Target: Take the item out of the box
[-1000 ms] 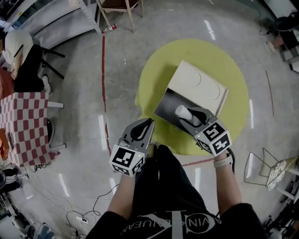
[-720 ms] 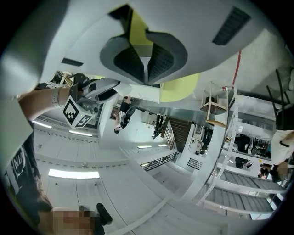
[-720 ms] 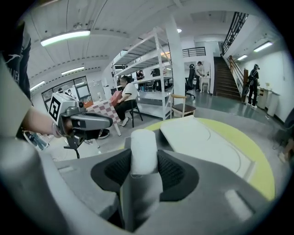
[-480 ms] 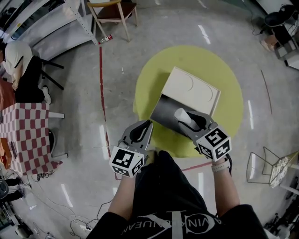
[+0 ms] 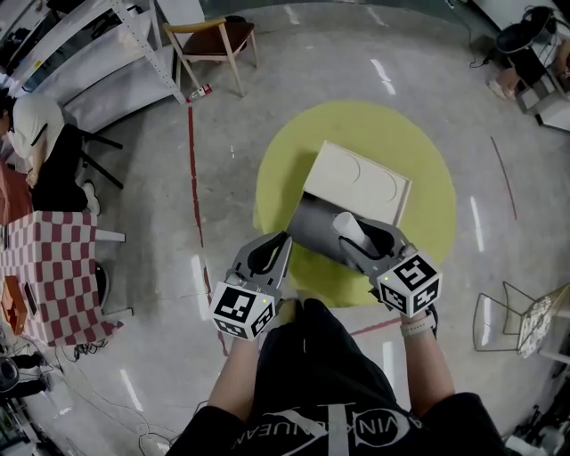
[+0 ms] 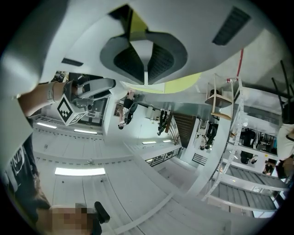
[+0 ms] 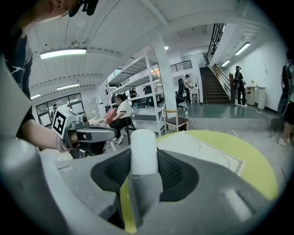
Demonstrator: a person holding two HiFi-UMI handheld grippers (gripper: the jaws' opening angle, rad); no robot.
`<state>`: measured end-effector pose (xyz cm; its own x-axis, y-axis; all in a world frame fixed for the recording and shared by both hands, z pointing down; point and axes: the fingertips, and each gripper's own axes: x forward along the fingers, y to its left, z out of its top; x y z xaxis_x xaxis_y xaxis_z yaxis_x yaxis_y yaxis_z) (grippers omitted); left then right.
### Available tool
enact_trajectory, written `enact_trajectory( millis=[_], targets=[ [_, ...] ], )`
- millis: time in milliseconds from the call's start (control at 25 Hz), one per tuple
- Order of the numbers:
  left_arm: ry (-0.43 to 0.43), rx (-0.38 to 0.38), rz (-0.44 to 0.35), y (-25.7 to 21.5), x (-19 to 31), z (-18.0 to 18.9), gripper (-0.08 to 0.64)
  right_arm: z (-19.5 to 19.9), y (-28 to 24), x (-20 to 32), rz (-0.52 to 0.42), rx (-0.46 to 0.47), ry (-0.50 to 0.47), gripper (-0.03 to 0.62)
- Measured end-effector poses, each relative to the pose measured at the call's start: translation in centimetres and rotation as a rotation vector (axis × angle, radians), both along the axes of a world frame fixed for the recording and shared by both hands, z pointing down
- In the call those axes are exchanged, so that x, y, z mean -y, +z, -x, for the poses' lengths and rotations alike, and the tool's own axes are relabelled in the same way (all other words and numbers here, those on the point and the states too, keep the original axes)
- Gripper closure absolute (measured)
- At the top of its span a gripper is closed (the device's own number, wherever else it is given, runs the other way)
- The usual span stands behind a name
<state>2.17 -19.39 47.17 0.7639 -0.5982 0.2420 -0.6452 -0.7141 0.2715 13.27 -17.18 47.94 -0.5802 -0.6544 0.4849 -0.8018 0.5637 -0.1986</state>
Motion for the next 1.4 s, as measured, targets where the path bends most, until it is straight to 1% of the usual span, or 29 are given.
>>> enact_trajectory(
  millis=[680,1400],
  targets=[
    [0.021,-0.011,-0.072,-3.3,1.1,-0.5,0.532,0.5,-4.4,0.7,-0.112,0.059,0.047,0.414],
    [0.02,-0.037,-0.137,-6.8,1.7,-0.4,0.532,0.1,-8.3,1.0,-0.208,0.084,0.091,0.414]
  ],
)
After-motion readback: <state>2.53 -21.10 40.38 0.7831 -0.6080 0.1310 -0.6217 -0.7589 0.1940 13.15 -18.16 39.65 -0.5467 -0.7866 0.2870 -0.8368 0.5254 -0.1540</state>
